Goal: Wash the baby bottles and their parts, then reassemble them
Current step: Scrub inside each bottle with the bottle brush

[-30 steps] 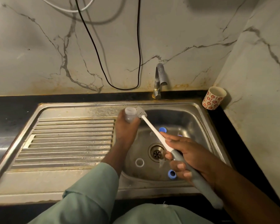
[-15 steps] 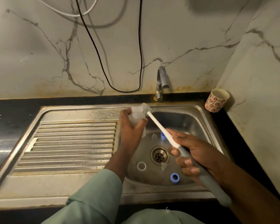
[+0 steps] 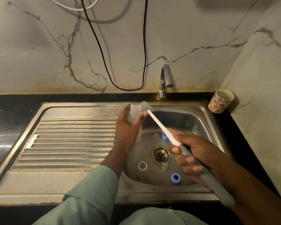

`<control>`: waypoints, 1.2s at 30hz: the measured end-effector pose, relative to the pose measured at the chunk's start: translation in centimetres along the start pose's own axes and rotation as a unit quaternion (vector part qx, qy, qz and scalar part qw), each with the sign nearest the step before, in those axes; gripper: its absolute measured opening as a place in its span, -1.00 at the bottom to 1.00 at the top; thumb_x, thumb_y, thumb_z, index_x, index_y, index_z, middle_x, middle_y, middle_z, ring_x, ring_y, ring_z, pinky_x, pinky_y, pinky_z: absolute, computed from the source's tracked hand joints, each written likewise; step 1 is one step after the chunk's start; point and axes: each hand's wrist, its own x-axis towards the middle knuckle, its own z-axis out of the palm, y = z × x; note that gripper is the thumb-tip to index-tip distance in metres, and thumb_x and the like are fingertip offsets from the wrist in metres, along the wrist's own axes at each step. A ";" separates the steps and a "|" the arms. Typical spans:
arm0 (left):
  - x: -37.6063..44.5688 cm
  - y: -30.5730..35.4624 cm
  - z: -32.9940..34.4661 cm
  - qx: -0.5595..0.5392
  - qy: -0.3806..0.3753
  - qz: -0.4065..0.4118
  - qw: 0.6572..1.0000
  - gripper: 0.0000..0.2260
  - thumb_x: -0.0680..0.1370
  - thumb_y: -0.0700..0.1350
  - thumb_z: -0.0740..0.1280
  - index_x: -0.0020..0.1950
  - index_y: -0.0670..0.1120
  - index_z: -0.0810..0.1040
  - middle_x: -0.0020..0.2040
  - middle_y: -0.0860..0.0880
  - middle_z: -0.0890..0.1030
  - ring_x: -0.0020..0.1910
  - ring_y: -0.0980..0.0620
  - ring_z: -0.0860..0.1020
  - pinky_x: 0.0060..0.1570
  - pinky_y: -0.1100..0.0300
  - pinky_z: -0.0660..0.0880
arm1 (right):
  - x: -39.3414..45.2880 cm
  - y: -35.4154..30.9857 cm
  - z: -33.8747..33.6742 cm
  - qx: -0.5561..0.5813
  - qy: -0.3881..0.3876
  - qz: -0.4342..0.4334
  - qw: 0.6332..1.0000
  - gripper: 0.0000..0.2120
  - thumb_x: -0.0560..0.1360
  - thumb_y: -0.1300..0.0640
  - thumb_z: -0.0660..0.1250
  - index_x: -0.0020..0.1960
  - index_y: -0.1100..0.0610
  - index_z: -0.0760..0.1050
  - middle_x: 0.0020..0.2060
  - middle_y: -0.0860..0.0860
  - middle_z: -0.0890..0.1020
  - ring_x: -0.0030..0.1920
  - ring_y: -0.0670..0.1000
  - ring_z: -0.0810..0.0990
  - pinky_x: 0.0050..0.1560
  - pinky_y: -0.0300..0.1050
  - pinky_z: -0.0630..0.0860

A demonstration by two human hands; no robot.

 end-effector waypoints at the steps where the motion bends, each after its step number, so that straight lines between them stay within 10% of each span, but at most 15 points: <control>1: 0.5 -0.4 -0.6 -0.005 -0.004 0.001 1.000 -0.25 0.38 0.37 0.40 0.48 0.05 0.40 0.30 0.16 0.44 0.12 0.29 0.47 -0.14 0.53 0.37 | -0.1 0.0 -0.2 -0.001 -0.002 0.006 1.000 -0.79 0.57 0.09 0.21 0.18 0.08 0.49 -0.40 0.06 0.42 -0.66 -0.13 0.29 -0.73 -0.37 0.23; 7: -0.1 -2.7 -0.8 -0.038 -0.064 -0.018 0.997 -0.56 0.59 0.09 0.36 0.46 0.07 0.44 0.36 0.02 0.53 0.29 -0.01 0.51 0.12 0.13 0.56 | 0.5 0.8 -0.7 -0.001 0.018 0.043 0.999 -0.84 0.59 0.10 0.19 0.11 0.09 0.50 -0.42 0.03 0.43 -0.65 -0.16 0.28 -0.74 -0.39 0.20; 14: -2.2 -1.2 -0.8 -0.031 0.008 0.040 0.999 -0.71 0.61 0.23 0.11 0.33 0.33 0.23 0.18 0.20 0.48 0.09 0.24 0.53 -0.09 0.24 0.51 | -0.4 0.3 -1.0 -0.002 -0.009 0.049 0.999 -0.80 0.45 0.08 0.29 0.00 0.12 0.59 -0.38 0.05 0.44 -0.64 -0.15 0.27 -0.74 -0.38 0.22; 20: -1.5 -0.3 -1.1 -0.039 0.017 0.063 0.997 -0.57 0.43 0.26 0.46 0.16 0.15 0.39 -0.01 0.35 0.55 -0.01 0.40 0.55 -0.18 0.52 0.47 | -1.0 0.2 -0.5 0.009 0.002 0.051 0.999 -0.71 0.45 0.08 0.28 0.16 0.08 0.51 -0.38 0.05 0.42 -0.64 -0.16 0.26 -0.75 -0.38 0.21; 31: -0.8 -1.1 -1.0 -0.108 -0.006 0.027 0.994 -0.80 0.64 -0.03 0.33 0.24 0.00 0.58 0.12 0.07 0.62 0.09 0.11 0.58 0.02 0.07 0.62 | -1.4 1.0 -0.7 -0.046 -0.002 0.014 0.999 -0.74 0.53 0.08 0.23 0.19 -0.01 0.55 -0.39 0.05 0.44 -0.62 -0.14 0.27 -0.71 -0.37 0.23; 36: -0.4 1.2 0.1 -0.119 0.081 0.038 0.989 -0.89 0.60 0.08 0.20 0.01 0.23 0.52 -0.09 0.32 0.58 -0.08 0.28 0.56 -0.15 0.28 0.53 | -1.3 1.4 0.1 -0.052 -0.017 -0.013 0.998 -0.73 0.54 0.09 0.23 0.21 -0.06 0.51 -0.39 0.06 0.46 -0.62 -0.12 0.30 -0.70 -0.35 0.25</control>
